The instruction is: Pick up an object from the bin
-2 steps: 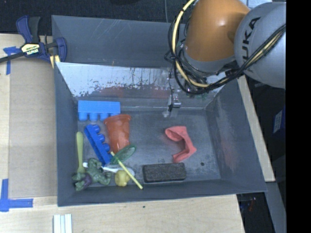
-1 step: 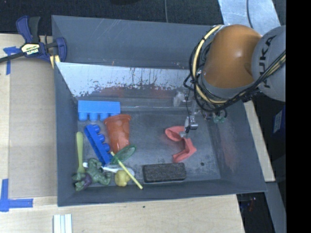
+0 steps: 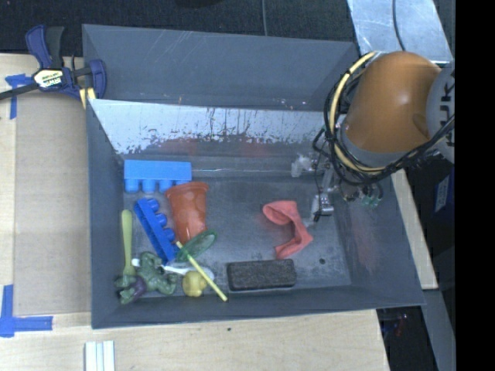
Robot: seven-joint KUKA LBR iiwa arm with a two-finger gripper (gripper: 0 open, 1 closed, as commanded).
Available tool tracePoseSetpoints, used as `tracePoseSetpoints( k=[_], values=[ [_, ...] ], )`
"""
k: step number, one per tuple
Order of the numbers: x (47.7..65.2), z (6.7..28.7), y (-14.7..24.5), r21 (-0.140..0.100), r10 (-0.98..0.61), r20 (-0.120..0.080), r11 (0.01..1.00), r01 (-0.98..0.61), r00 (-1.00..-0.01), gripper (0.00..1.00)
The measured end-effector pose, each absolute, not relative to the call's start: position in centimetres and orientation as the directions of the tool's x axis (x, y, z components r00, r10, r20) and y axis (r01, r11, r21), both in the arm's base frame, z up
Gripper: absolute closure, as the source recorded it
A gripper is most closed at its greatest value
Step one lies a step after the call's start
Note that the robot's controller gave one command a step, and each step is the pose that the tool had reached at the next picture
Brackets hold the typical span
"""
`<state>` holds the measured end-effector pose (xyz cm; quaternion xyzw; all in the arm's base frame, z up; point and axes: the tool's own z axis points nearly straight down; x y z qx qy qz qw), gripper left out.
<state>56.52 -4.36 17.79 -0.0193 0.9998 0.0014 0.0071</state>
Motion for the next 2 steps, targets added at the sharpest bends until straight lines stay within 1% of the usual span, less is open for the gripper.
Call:
tracePoseSetpoints(
  k=[1,2],
  values=[
    [57.2,11.8,-9.0,0.000,-0.010,-0.011,1.000,-0.010,-1.000,0.00],
    [57.7,8.8,-4.8,-0.003,-0.183,-0.018,0.983,-0.183,-0.983,0.00]
  ],
)
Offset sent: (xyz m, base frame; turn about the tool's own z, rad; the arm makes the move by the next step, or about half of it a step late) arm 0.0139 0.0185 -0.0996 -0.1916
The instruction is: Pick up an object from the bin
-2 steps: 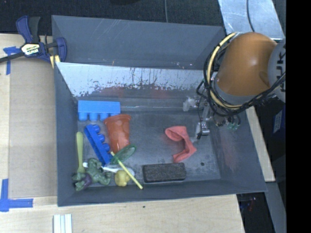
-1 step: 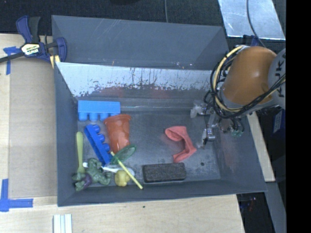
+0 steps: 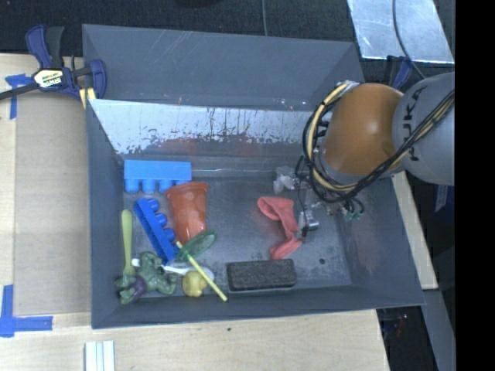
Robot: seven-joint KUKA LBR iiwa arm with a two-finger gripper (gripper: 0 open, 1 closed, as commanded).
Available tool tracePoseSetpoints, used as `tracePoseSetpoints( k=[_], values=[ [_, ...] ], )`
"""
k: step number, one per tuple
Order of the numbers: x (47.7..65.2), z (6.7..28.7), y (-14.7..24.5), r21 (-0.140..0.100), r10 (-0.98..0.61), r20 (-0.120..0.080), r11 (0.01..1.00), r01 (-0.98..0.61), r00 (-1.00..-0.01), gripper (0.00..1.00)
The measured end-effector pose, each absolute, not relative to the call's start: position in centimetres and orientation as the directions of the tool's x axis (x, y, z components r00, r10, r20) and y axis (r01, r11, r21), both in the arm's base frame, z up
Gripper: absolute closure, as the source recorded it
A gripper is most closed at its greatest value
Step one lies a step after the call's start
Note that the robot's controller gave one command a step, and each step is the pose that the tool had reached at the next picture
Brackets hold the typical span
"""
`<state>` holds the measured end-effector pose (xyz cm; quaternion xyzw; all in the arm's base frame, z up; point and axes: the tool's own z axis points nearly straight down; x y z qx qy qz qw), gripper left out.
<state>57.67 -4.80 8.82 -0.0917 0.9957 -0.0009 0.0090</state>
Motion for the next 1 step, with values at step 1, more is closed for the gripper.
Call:
tracePoseSetpoints(
  k=[1],
  values=[
    [58.49,8.03,-2.96,-0.001,-0.218,-0.019,0.976,-0.218,-0.976,0.00]
  ],
)
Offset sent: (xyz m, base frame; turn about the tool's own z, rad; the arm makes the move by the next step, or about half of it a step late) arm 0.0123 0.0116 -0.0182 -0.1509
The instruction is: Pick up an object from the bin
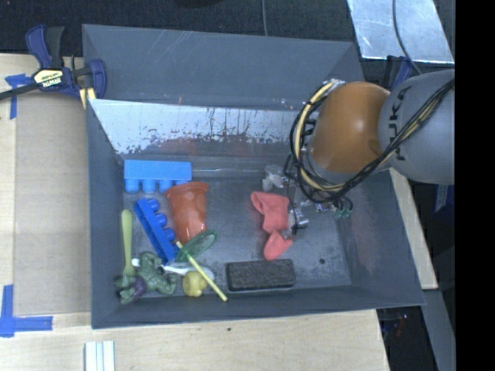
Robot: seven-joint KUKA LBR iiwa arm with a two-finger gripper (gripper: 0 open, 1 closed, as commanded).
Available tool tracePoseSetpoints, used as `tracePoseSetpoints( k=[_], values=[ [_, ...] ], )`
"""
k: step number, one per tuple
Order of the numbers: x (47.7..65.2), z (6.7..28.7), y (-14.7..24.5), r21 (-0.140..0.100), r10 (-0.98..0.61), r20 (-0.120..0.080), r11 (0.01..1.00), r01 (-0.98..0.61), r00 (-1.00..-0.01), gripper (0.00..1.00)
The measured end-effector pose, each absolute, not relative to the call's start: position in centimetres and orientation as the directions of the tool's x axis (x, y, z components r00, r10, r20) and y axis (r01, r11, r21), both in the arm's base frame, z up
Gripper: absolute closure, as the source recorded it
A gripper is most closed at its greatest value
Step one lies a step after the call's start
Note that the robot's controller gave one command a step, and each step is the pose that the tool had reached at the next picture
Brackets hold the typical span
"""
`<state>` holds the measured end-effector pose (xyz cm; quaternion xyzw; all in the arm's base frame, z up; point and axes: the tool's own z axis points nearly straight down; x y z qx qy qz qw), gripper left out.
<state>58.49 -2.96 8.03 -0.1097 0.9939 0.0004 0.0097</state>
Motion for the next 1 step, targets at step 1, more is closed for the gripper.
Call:
tracePoseSetpoints(
  k=[1],
  values=[
    [59.06,7.14,-3.68,-0.006,-0.326,-0.025,0.945,-0.326,-0.945,1.00]
  ],
)
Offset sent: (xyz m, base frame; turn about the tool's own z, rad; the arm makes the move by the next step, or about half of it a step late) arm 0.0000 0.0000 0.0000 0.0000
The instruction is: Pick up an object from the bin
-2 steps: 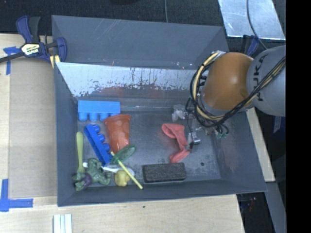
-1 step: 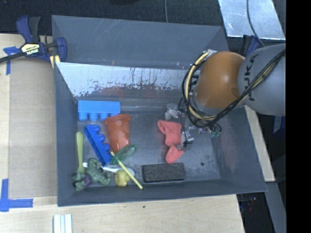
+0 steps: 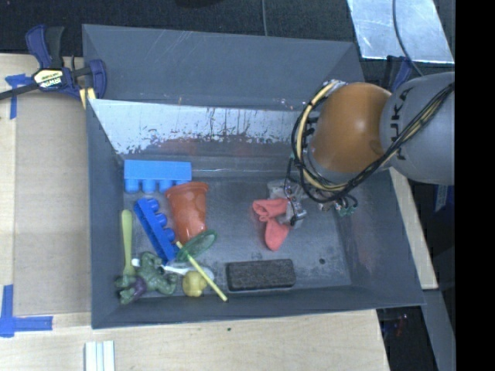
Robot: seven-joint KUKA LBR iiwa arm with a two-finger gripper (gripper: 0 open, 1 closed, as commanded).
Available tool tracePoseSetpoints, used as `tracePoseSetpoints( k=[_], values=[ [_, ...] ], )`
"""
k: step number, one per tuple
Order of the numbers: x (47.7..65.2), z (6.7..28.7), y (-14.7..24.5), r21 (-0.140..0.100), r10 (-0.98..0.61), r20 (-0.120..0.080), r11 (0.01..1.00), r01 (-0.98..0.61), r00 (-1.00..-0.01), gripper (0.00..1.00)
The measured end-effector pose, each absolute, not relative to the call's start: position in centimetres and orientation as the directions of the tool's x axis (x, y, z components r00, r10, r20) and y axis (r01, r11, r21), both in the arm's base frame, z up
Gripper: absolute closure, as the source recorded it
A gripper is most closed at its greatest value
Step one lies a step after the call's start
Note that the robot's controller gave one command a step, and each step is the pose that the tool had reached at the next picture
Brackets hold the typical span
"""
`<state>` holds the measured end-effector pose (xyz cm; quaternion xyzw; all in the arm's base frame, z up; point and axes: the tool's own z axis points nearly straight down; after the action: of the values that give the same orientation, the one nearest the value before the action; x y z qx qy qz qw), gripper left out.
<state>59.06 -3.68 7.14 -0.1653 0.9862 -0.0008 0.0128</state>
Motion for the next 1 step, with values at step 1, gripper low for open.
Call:
tracePoseSetpoints(
  k=[1],
  values=[
    [59.04,7.19,-3.68,-0.006,-0.325,-0.025,0.946,-0.325,-0.945,1.00]
  ],
)
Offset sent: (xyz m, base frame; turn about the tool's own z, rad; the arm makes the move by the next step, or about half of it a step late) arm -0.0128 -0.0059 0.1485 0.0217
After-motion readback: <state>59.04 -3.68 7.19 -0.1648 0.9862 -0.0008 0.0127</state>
